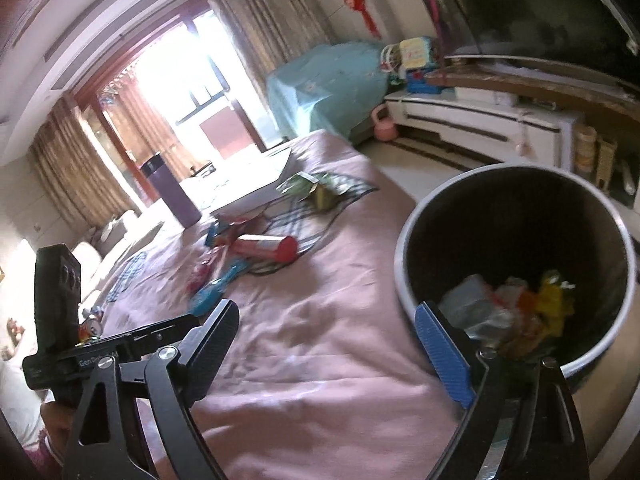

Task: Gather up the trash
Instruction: 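Move both tools back to the pink and blue candy toys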

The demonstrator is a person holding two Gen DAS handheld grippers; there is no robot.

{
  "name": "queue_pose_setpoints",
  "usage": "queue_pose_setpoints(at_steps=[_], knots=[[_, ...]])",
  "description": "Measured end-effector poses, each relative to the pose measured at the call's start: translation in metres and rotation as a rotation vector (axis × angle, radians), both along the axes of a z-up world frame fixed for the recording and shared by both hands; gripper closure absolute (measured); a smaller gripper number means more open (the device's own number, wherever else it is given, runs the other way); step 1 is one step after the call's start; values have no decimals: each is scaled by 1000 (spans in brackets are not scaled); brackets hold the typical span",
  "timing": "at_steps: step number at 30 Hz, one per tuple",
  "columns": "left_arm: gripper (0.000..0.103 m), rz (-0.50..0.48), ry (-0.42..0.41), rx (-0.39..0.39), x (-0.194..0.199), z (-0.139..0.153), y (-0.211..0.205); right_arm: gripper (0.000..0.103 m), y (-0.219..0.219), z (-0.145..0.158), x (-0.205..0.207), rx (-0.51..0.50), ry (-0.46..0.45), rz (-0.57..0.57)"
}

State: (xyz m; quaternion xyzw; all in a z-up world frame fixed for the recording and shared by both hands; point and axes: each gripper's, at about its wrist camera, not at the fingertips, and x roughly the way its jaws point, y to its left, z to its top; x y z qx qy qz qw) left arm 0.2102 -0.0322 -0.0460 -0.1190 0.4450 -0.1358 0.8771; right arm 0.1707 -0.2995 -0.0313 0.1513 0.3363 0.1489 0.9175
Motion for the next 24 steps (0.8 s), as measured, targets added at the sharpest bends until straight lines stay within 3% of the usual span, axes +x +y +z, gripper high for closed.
queue_pose_setpoints(at_steps=[13, 24], knots=[[45, 82, 7, 45, 5, -8, 66, 12, 77, -11, 10, 1, 35, 124], [45, 40, -1, 135, 56, -13, 78, 12, 114, -21, 20, -11, 66, 165]])
